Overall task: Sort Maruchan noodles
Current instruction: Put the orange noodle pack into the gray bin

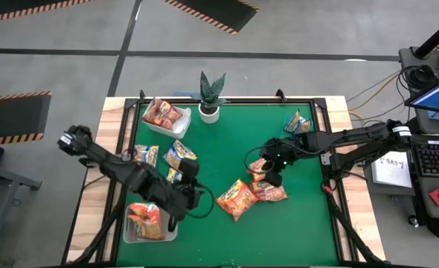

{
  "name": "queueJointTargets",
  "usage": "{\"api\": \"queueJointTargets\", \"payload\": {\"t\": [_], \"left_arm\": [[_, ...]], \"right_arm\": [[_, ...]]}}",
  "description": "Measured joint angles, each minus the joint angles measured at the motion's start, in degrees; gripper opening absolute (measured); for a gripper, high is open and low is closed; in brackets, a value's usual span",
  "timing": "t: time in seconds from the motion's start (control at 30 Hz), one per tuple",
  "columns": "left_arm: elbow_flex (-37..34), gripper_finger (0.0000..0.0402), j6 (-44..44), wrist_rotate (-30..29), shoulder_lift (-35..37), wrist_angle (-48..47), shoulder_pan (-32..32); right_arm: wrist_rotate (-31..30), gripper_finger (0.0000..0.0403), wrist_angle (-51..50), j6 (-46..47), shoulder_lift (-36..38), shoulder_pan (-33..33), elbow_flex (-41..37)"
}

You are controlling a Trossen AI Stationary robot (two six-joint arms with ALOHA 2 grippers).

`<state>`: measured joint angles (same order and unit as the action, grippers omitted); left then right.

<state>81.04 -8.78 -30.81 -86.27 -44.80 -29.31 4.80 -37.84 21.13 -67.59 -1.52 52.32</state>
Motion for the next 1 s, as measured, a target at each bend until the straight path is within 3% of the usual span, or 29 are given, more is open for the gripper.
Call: {"api": "queueJointTargets", "payload": {"t": [0.3,0.47,0.63,0.83,1.0], "left_arm": [[-24.6,0.0074,-5.7,0.9,10.6,34.8,6.4],[-33.1,0.0074,-8.2,0.8,12.4,50.3,8.7],[-37.2,0.0074,-10.2,0.8,12.4,59.2,9.9],[-37.7,0.0074,-10.2,0.1,12.4,59.8,10.3],[-37.7,0.0074,-10.3,0.1,12.4,59.8,10.3]], "right_arm": [[-0.9,0.0009,-11.3,-8.8,0.0,-0.9,3.4],[-2.0,0.0026,-12.8,-13.7,0.0,-1.2,1.9],[-2.0,0.0099,-12.7,-15.4,-1.2,-1.2,1.2],[-2.7,0.0225,-11.3,-22.4,-5.3,-1.7,1.2],[-10.5,0.0289,-10.0,-26.8,-10.5,-3.1,1.4]]}}
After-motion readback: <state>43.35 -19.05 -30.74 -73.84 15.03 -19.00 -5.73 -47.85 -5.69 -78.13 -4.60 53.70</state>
